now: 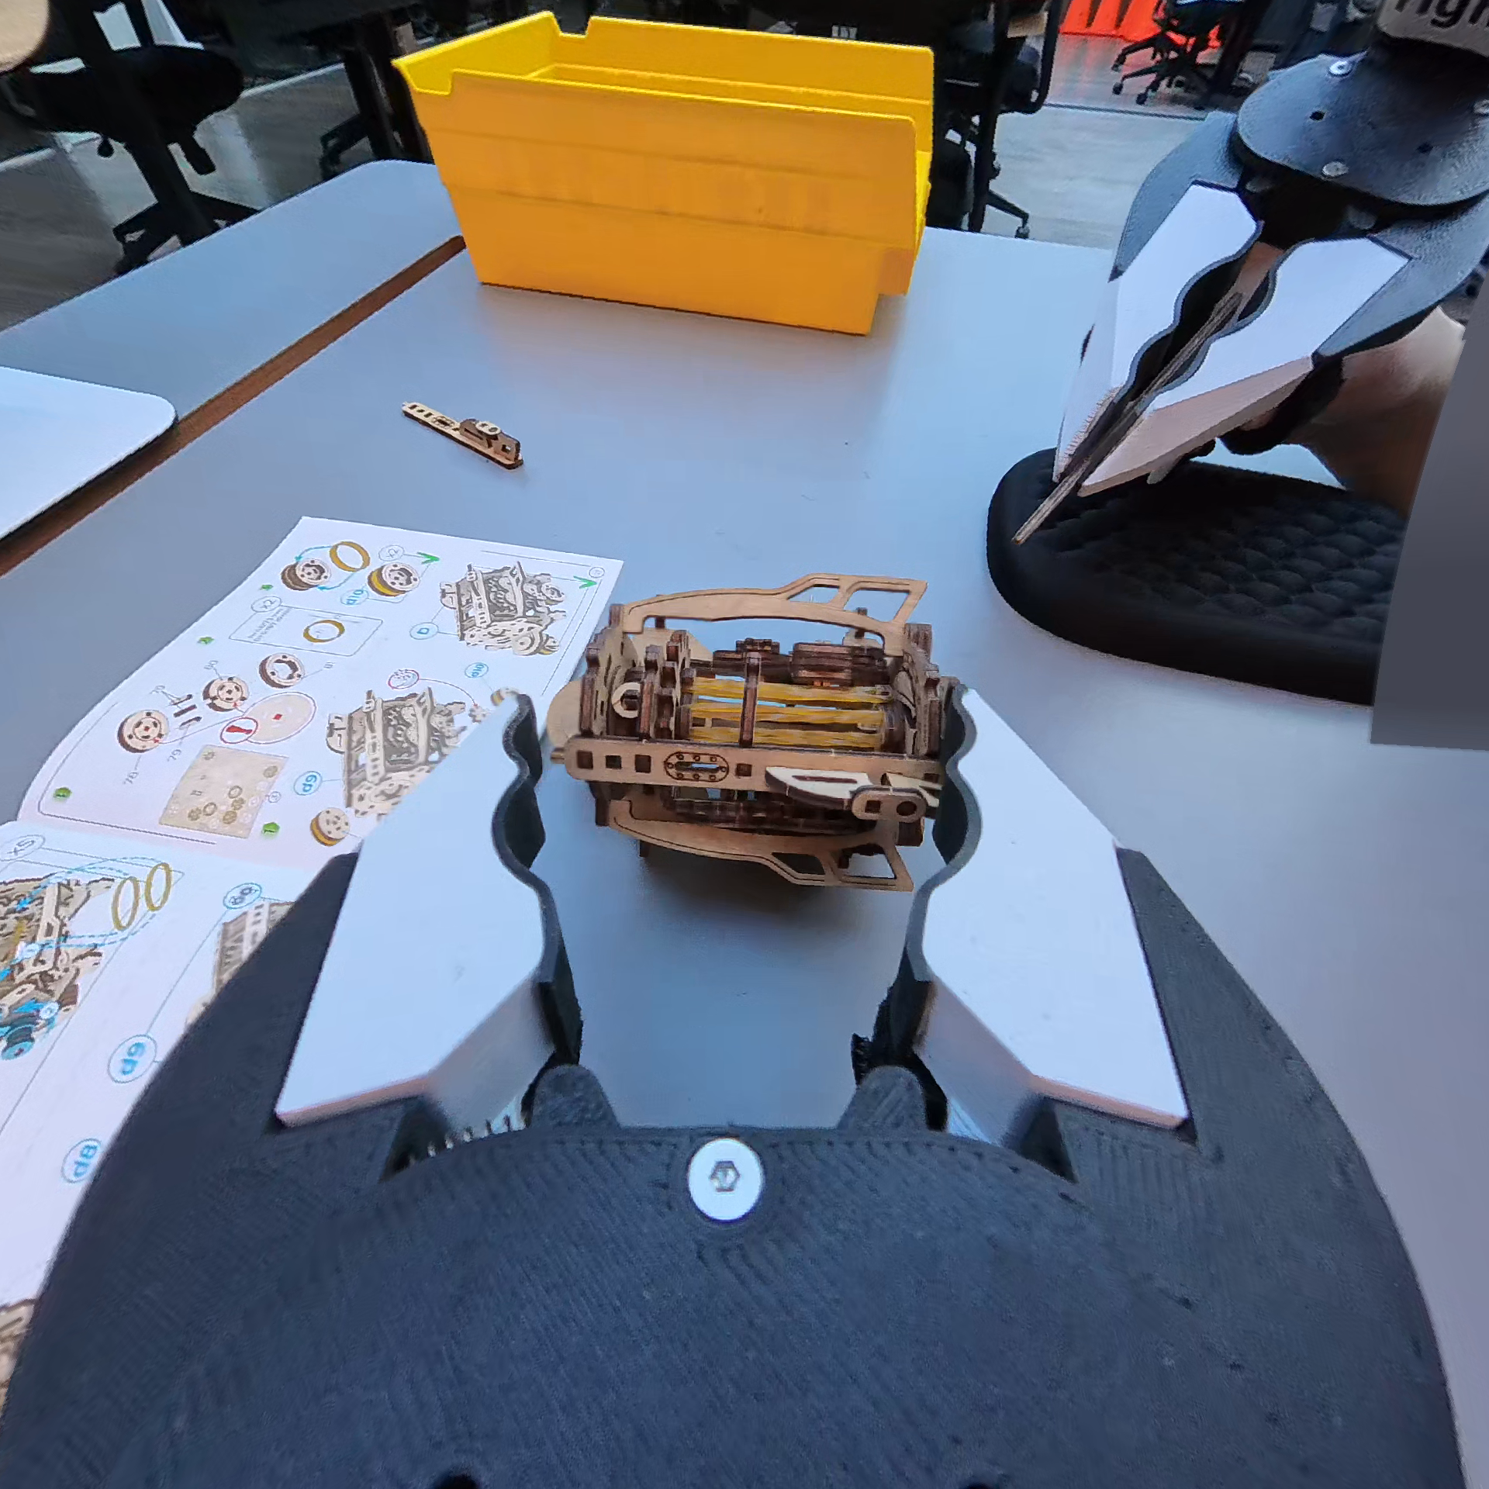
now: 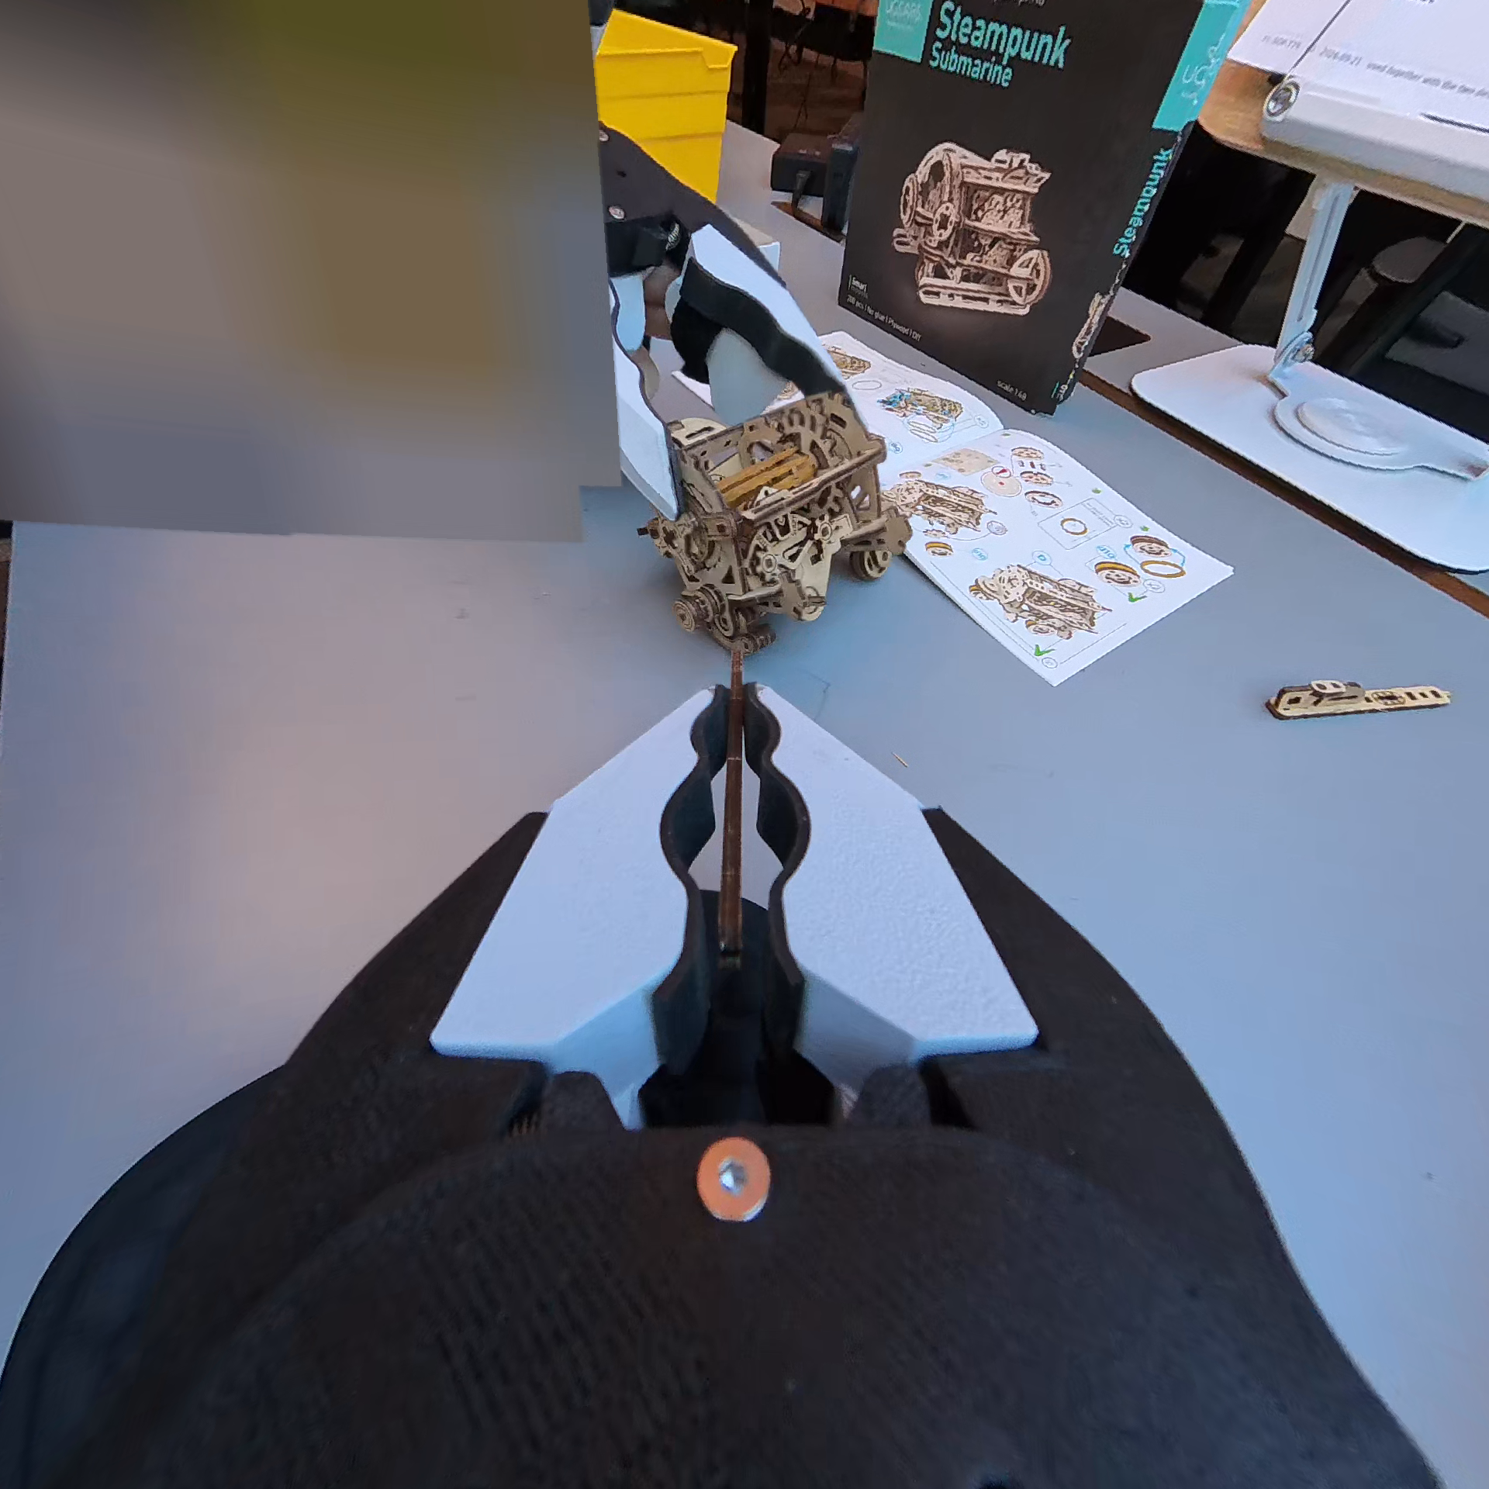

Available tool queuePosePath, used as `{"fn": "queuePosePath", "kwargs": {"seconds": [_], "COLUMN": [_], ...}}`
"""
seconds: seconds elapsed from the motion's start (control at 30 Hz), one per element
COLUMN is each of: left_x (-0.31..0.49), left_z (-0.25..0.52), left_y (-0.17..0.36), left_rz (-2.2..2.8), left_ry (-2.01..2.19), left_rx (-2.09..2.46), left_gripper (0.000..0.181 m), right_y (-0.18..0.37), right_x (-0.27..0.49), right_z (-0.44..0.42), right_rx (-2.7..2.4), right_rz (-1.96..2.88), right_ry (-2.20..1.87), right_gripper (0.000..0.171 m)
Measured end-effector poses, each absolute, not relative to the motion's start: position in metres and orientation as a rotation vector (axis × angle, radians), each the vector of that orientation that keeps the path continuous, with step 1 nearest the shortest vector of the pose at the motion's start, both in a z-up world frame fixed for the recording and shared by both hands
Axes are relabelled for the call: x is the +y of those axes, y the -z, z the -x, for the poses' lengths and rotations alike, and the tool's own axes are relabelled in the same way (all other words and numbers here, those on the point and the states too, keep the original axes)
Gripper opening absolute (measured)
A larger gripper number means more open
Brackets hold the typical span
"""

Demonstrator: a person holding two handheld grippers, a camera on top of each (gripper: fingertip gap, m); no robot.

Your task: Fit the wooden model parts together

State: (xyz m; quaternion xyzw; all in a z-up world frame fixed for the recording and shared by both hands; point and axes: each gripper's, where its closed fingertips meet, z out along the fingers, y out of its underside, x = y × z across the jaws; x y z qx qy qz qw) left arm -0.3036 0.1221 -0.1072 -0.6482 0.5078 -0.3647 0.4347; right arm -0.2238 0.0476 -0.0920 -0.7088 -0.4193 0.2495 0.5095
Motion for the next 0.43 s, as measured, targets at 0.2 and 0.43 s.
{"fn": "queuePosePath", "kwargs": {"seconds": [0.2, 0.43], "left_x": [0.123, 0.127], "left_z": [0.307, 0.349], "left_y": [0.106, 0.102], "left_rz": [1.606, 1.78], "left_ry": [0.99, 0.746], "left_rx": [1.326, 1.127], "left_gripper": [0.108, 0.116], "right_y": [0.095, 0.1], "right_x": [0.047, 0.051], "right_z": [0.229, 0.227], "right_rx": [-1.025, -0.967], "right_rz": [1.709, 1.795], "right_ry": [-0.569, -0.427], "right_gripper": [0.001, 0.001]}}
